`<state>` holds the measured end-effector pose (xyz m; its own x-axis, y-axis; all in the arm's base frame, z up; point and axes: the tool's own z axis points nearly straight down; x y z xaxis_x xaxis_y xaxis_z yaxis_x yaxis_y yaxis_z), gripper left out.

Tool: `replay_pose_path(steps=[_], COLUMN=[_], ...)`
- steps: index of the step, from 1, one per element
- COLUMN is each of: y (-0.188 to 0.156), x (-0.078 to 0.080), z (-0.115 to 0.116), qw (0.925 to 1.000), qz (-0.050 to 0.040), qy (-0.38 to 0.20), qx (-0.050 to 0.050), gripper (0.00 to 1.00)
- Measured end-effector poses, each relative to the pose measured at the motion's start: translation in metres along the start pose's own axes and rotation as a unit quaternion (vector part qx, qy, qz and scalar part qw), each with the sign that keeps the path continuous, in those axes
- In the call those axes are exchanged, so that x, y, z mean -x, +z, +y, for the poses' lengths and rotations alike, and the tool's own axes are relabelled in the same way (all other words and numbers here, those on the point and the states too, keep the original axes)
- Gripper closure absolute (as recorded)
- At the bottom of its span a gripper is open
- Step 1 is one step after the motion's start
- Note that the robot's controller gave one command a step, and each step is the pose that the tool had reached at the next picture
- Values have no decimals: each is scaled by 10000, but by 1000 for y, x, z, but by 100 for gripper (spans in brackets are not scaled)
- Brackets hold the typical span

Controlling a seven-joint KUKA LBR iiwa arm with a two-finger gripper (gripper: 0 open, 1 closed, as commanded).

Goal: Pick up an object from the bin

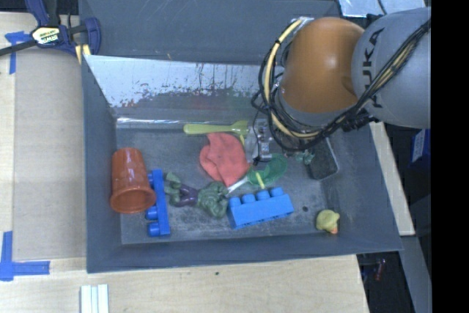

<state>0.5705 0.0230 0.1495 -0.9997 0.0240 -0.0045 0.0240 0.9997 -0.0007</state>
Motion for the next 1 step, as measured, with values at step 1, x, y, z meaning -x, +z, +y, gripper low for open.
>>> replay_pose_path(steps=[1], y=[40], x=[-6], z=[-8], qw=[10000], qz=[-32], qy=[-22], qx=[10], gripper=[100])
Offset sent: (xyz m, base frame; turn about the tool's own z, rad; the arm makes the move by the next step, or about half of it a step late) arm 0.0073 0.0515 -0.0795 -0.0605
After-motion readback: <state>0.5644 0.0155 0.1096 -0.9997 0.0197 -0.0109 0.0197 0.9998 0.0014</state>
